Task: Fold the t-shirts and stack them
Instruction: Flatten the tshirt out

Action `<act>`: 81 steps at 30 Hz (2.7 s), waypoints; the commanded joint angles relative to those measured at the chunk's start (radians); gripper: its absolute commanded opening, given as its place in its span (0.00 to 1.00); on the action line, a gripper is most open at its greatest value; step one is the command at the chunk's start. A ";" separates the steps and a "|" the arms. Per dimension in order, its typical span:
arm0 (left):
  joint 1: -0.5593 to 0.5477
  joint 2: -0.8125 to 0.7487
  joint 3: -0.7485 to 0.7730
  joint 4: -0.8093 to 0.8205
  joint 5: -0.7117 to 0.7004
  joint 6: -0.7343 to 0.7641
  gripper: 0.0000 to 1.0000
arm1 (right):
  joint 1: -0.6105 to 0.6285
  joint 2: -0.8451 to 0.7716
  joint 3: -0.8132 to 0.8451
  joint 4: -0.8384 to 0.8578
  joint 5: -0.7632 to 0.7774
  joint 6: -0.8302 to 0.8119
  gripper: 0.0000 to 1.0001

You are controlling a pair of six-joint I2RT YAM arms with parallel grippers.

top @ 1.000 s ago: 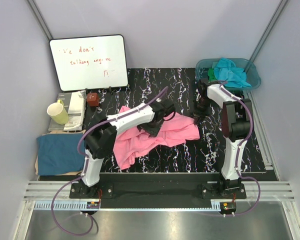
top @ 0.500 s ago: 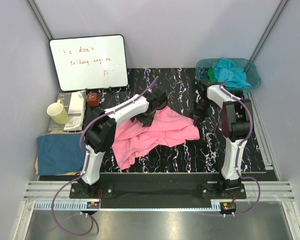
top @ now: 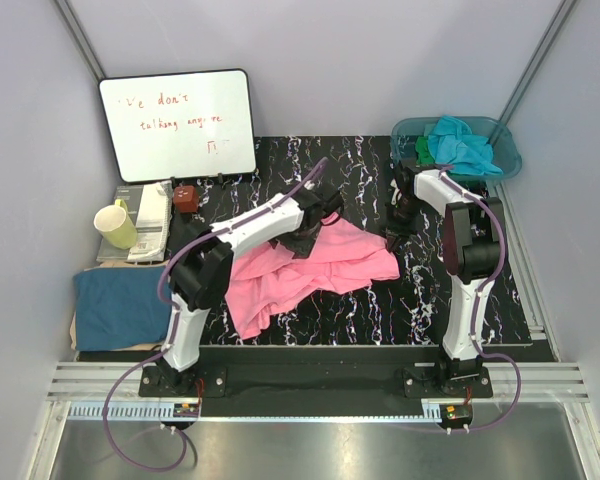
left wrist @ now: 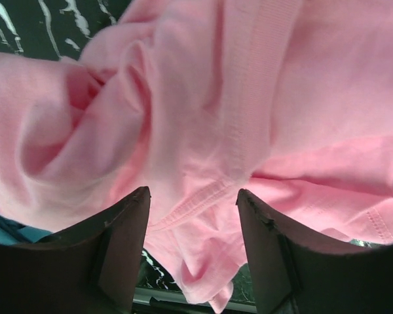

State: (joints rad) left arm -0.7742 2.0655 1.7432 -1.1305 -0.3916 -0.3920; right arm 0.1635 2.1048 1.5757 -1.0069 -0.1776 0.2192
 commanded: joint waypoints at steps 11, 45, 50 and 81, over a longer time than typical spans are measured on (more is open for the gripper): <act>-0.034 0.030 -0.085 0.054 -0.021 0.008 0.47 | 0.001 0.001 0.035 0.011 -0.040 -0.006 0.13; 0.299 0.266 0.634 -0.082 -0.149 0.154 0.75 | -0.084 -0.063 0.125 -0.058 0.423 0.091 0.00; 0.297 0.107 0.497 -0.037 -0.090 0.122 0.99 | -0.127 -0.098 0.110 -0.073 0.486 0.130 0.00; -0.132 0.277 0.455 0.228 0.539 0.047 0.00 | -0.065 -0.131 0.165 0.007 0.102 0.057 0.95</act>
State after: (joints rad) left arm -0.8913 2.2726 2.0647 -0.9375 0.0658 -0.3149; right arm 0.0967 1.9579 1.6630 -1.0187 -0.0551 0.2817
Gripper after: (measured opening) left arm 0.005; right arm 0.904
